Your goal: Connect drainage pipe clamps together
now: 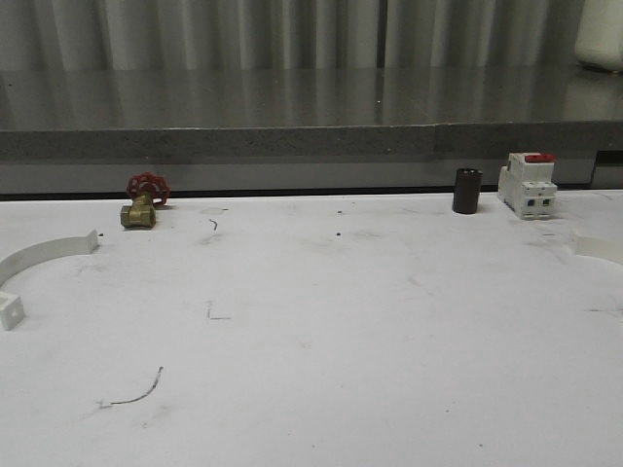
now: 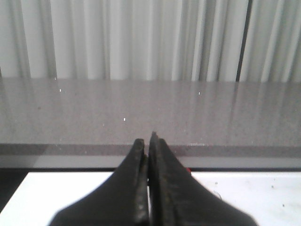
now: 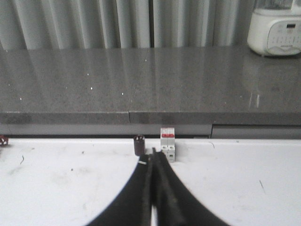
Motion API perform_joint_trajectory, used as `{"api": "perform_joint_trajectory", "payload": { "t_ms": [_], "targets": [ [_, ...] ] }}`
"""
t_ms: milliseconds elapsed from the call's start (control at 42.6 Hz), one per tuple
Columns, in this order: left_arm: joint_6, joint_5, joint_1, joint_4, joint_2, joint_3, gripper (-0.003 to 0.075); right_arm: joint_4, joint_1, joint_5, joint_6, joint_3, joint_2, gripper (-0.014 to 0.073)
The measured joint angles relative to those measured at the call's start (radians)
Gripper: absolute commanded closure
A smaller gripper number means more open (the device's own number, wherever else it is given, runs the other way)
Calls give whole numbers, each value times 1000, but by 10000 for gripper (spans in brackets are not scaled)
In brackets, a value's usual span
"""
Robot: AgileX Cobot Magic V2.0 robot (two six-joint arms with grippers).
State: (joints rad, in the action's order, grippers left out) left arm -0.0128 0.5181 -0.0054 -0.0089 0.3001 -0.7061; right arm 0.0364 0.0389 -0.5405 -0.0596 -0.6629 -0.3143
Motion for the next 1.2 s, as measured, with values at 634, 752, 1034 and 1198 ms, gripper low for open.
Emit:
{"api": "perform_joint_trajectory", "payload": {
  "t_ms": [634,752,1034,1198],
  "targets": [
    [2,151,0,9,350,46,409,-44,0,-214,0,-38,-397,144],
    [13,155,0,14,422,28,281,-44,0,-214,0,-38,-399,144],
    [13,202,-22,19,715,-131,281,-44,0,-214,0,-38,-399,144],
    [13,228,-26,29,920,-245,282,-44,0,-216,0,-38,-399,144]
  ]
}}
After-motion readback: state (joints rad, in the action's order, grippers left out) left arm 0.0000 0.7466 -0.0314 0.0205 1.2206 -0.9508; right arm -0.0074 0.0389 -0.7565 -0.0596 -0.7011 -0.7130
